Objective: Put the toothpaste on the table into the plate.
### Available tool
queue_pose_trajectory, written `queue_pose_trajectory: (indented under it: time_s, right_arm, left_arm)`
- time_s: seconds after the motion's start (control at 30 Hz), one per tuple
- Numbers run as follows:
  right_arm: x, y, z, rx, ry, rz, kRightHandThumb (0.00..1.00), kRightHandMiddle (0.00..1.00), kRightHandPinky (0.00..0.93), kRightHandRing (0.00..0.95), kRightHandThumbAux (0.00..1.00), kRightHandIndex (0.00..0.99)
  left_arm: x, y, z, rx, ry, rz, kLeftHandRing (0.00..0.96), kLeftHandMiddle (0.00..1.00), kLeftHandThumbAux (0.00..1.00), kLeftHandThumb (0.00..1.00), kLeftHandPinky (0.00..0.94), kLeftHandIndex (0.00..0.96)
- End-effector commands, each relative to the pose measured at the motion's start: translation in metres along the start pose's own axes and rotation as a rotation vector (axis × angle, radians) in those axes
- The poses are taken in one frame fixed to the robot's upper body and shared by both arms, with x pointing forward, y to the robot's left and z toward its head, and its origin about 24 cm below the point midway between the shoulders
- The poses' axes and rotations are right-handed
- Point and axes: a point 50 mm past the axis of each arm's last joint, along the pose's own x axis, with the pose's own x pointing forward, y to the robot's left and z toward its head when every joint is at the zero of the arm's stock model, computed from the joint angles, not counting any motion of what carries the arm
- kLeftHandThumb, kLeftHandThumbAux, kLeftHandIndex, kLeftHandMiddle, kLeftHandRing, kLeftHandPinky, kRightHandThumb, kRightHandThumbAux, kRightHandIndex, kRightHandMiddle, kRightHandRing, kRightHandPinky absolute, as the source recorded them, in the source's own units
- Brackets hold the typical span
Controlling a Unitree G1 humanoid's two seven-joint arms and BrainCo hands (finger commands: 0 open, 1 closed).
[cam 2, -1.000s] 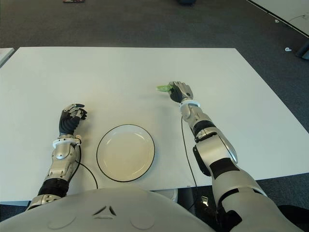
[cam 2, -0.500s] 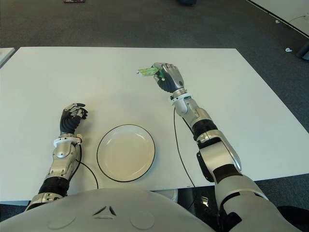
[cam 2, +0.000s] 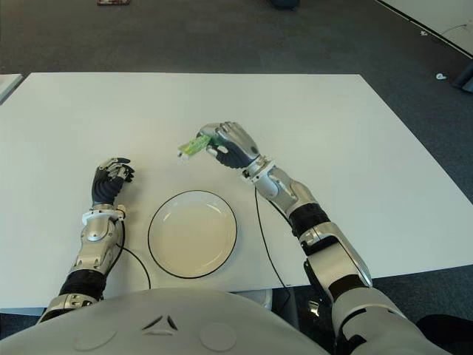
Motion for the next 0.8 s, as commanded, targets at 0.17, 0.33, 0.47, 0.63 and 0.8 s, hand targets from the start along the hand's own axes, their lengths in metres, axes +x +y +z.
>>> queue_pose_trajectory:
  time_s: [0.17, 0.33, 0.47, 0.63, 0.8]
  right_arm:
    - [-0.009, 0.025, 0.022, 0.000, -0.149, 0.165, 0.716, 0.876, 0.880, 0.871, 0.716, 0.440]
    - [-0.011, 0.034, 0.029, -0.035, -0.226, 0.193, 0.717, 0.887, 0.891, 0.880, 0.715, 0.440]
    - [-0.019, 0.048, 0.037, -0.092, -0.285, 0.211, 0.718, 0.896, 0.900, 0.893, 0.714, 0.440]
    - [-0.024, 0.056, 0.040, -0.150, -0.320, 0.238, 0.719, 0.901, 0.909, 0.901, 0.713, 0.441]
    - [-0.030, 0.066, 0.039, -0.235, -0.348, 0.332, 0.717, 0.906, 0.913, 0.903, 0.713, 0.441]
  left_arm:
    - [-0.006, -0.002, -0.015, 0.034, 0.081, 0.005, 0.591, 0.582, 0.718, 0.706, 0.555, 0.432]
    - [-0.007, -0.002, -0.016, 0.043, 0.083, 0.002, 0.590, 0.580, 0.718, 0.706, 0.555, 0.431]
    - [-0.007, -0.003, -0.016, 0.029, 0.083, -0.003, 0.592, 0.583, 0.718, 0.705, 0.553, 0.431]
    - [-0.007, -0.003, -0.015, 0.007, 0.079, -0.006, 0.591, 0.585, 0.718, 0.705, 0.549, 0.431]
    - [-0.008, -0.004, -0.015, -0.005, 0.074, -0.003, 0.590, 0.587, 0.718, 0.706, 0.548, 0.431]
